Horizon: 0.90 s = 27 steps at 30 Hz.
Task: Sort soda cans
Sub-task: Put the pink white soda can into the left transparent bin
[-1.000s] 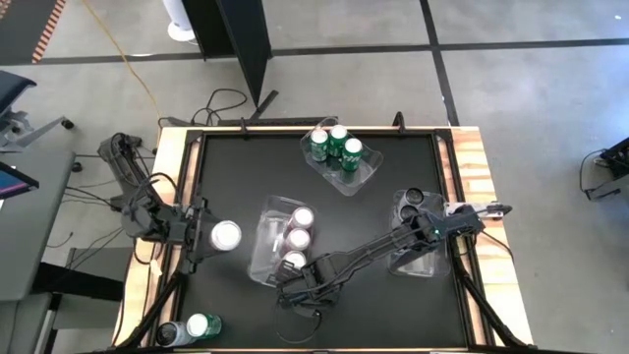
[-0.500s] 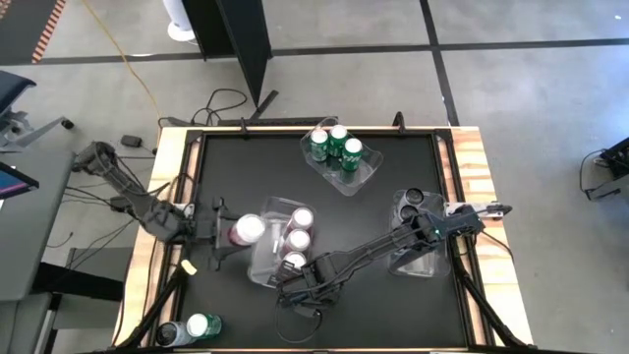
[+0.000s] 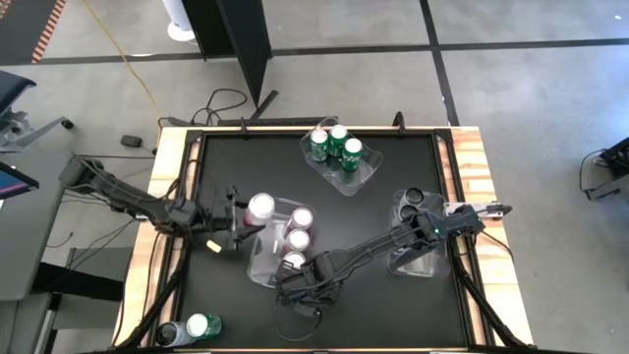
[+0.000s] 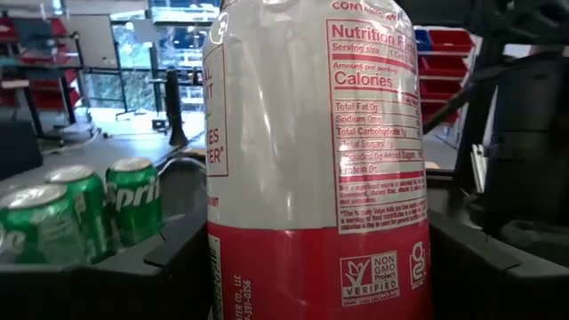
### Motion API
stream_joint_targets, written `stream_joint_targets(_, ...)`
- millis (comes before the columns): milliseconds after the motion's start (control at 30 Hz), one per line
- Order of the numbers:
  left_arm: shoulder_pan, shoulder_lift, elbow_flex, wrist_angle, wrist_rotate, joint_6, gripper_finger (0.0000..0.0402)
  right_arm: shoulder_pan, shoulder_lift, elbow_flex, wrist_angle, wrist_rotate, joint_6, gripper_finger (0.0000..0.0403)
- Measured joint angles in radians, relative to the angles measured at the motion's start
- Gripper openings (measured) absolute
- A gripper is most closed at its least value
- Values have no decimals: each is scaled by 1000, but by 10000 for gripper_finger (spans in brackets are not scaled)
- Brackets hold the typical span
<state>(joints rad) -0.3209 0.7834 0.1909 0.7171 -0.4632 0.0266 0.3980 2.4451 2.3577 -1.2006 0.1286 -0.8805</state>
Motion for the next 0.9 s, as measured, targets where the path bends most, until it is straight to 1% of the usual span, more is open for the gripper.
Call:
stream_joint_targets(267,95,32,-26,0,97,-62,287,-14,1,-1,12,-5,-20,0)
stream_joint_targets(400,144,88,-26,-1,121,-100,287,-20,2,-1,15,-8,-24,0)
stream_joint_targets(567,199,179,-26,57,147,-147,287,-26,2,-1,26,-11,-41,0)
stream_joint_targets(700,222,248,-26,135,183,-149,287,-33,2,-2,28,-11,-45,0)
stream_joint_targets(900,245,329,-26,143,179,-195,287,-42,2,-2,39,-11,-45,0)
